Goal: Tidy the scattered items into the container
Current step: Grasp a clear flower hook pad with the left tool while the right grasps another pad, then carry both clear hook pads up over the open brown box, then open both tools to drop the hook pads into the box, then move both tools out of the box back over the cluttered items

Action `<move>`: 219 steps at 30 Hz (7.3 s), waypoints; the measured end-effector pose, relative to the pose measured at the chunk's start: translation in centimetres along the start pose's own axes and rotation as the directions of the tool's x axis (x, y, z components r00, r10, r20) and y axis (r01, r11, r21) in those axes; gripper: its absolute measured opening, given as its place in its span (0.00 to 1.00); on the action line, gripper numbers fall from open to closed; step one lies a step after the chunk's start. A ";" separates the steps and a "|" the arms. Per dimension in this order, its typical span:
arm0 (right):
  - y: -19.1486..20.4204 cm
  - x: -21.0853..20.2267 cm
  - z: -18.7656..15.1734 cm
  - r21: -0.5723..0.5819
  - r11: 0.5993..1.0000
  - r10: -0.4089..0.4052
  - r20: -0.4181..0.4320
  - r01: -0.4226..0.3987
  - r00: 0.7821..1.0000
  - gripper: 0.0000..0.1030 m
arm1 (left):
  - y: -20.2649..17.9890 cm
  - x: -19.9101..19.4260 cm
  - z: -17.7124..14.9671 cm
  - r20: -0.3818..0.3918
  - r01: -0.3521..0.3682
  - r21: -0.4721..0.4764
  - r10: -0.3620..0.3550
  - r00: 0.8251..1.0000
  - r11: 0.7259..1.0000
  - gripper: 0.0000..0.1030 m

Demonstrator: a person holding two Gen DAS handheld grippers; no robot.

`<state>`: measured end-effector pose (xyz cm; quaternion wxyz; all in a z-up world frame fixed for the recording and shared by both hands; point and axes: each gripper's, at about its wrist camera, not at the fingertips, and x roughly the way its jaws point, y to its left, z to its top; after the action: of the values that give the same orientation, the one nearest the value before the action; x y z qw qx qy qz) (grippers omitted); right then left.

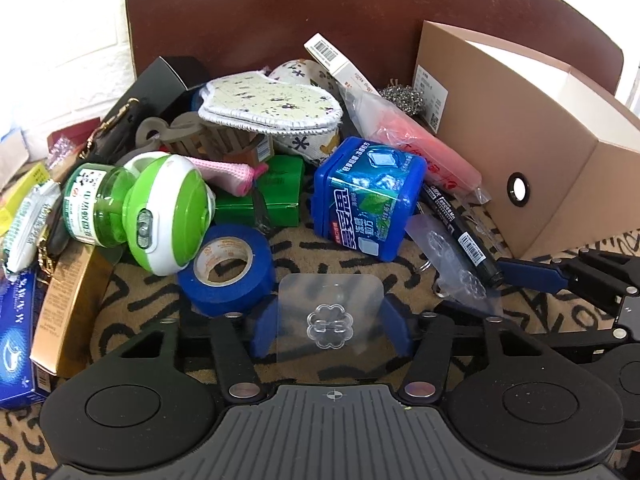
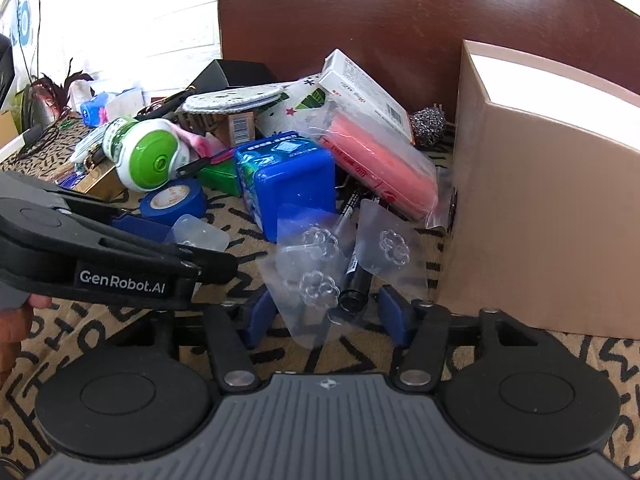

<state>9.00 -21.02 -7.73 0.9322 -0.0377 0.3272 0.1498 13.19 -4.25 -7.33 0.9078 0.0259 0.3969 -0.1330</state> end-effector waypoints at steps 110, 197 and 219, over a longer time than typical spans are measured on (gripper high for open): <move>-15.7 -10.7 9.7 0.048 0.978 -0.211 0.179 0.205 0.961 0.41 | -16.1 -3.9 17.3 0.122 0.247 0.131 -0.263 0.957 0.960 0.48; -1.9 -15.1 4.7 -0.054 0.991 -0.106 0.231 0.122 0.967 1.00 | -11.3 -12.2 3.5 0.289 -0.061 -0.006 0.060 0.955 0.998 1.00; 8.9 -11.0 -1.6 -0.096 0.994 0.061 0.175 -0.044 0.983 1.00 | -2.1 -13.2 -6.6 0.180 -0.086 -0.140 0.110 0.977 0.986 1.00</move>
<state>-2.82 -15.59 -1.89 0.9508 -0.0581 0.2363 0.1919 -0.65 -2.40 -2.14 0.9463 -0.0269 0.3158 -0.0634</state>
